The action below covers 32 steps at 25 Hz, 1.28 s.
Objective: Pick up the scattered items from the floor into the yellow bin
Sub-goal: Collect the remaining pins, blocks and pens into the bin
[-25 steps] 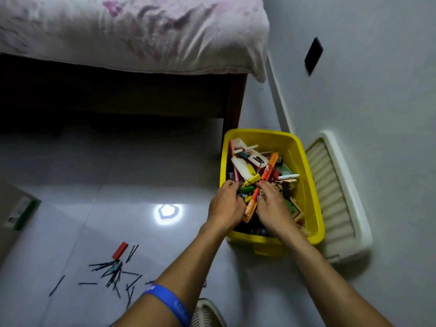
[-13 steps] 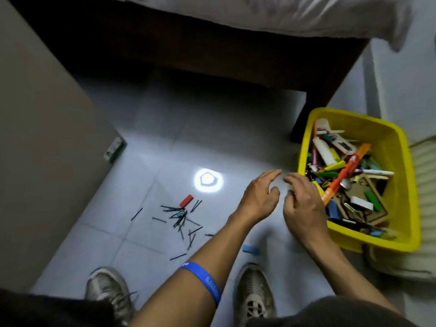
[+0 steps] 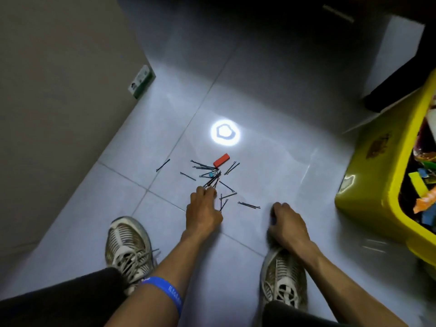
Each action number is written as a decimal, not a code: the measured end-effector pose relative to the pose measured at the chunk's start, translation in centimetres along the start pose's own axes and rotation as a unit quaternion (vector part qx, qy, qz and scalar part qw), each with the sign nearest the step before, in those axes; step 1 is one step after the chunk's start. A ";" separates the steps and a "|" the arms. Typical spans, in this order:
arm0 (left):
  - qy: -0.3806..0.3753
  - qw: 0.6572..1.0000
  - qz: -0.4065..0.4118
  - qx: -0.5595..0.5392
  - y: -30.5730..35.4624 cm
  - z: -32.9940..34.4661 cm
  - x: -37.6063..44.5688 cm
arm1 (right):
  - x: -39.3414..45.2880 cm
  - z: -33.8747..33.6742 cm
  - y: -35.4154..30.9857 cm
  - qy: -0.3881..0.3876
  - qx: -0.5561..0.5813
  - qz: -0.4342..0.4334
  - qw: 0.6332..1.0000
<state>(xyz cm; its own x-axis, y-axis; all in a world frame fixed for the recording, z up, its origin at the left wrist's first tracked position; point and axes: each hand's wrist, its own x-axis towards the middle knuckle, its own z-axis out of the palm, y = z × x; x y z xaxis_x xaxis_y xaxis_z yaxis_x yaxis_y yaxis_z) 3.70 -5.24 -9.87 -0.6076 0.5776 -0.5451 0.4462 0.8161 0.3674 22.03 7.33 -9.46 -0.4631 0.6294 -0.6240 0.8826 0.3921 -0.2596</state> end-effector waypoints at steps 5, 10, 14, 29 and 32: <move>0.018 0.999 0.018 0.019 -2.8 0.5 -1.0 | 2.1 0.4 -4.8 0.054 0.123 -0.101 0.986; 0.013 0.994 0.087 -0.065 -3.7 0.5 -1.0 | 2.1 1.6 -4.8 0.074 0.049 -0.163 0.983; 0.141 0.986 0.030 -0.082 -4.1 -2.3 2.5 | 5.4 0.4 -8.5 0.089 0.020 -0.216 0.972; 0.080 0.997 0.020 -0.002 -6.3 -1.3 1.0 | 6.2 -1.1 -8.0 0.108 -0.077 -0.142 0.981; 0.027 0.999 0.015 -0.043 -5.1 -0.4 -0.5 | 4.4 -0.1 -7.7 0.029 -0.016 -0.111 0.993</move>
<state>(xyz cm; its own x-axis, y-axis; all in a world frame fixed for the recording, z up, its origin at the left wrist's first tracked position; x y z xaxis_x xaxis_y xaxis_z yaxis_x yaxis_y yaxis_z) 1.43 -9.67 -11.17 -0.6304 0.5997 -0.4929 0.4074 0.7961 0.4476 13.15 7.15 -10.11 -0.6513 0.5619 -0.5099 0.7550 0.5469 -0.3617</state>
